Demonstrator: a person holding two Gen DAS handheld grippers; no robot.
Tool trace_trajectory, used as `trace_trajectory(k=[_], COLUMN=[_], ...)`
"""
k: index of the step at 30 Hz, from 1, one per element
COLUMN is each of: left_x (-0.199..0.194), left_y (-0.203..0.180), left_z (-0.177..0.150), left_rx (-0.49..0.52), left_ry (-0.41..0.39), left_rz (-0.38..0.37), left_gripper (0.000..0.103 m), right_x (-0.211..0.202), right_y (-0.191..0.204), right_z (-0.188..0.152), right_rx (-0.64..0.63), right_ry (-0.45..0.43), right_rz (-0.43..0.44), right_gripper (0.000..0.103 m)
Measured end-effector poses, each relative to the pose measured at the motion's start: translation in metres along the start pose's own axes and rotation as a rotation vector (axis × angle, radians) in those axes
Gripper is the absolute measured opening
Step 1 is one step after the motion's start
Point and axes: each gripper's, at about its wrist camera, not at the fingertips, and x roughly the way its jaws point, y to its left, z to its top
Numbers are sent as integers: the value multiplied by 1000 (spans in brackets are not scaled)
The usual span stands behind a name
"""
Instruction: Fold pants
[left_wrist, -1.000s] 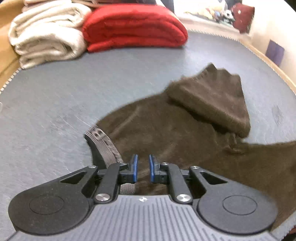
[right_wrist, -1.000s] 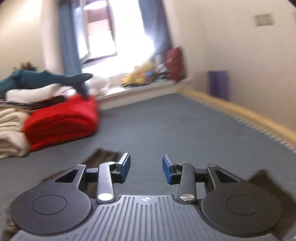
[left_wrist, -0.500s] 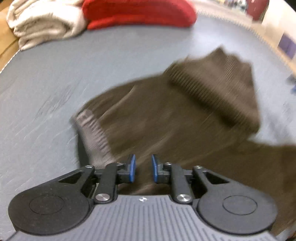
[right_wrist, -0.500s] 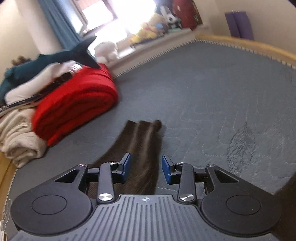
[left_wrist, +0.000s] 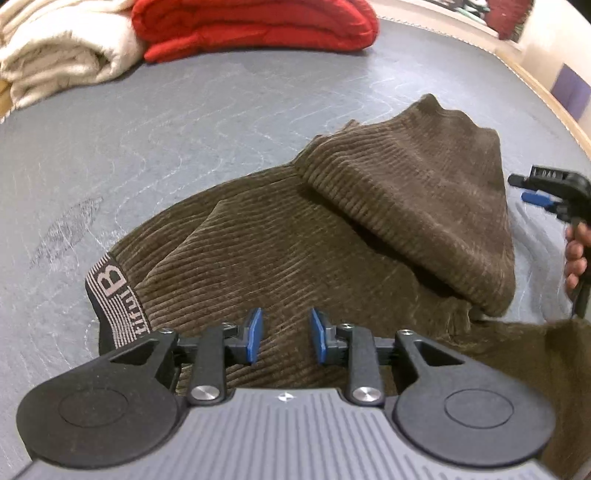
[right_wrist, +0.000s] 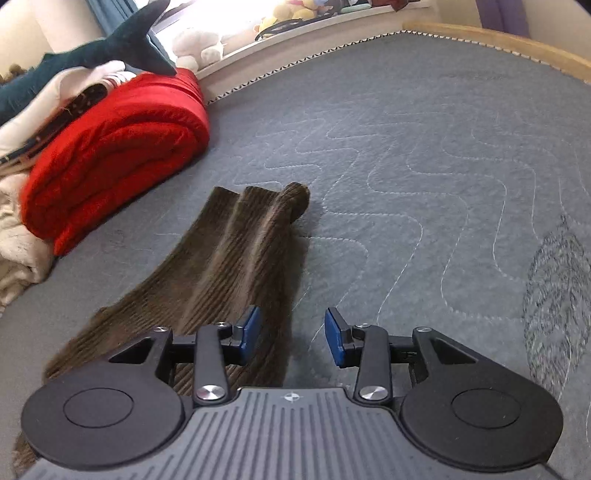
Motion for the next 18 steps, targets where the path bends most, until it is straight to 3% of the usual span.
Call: trace_trajectory(k=[6,8,9,14,18], left_x=[4,4,3,-7,-15], left_y=[7,11,12,20,25], left_z=[4,5,6,16,21], left_rx=[-5,-13,-19,-64,-90], left_ry=[8,8,8,-15,-31], left_rz=[16,21,23,-9,-28], left_gripper=[33,33,33,33,33], right_x=[23,19,16,-44,-113], right_y=[14,21,24,55,94], right_z=[-3,0,2,13,-3], right_rx=[12,-24,-34,-244,-494], right_ry=[49,31,20,-83,-93], right_rz=[28,3,11,188,379], right_gripper=[41,9,8,7,7])
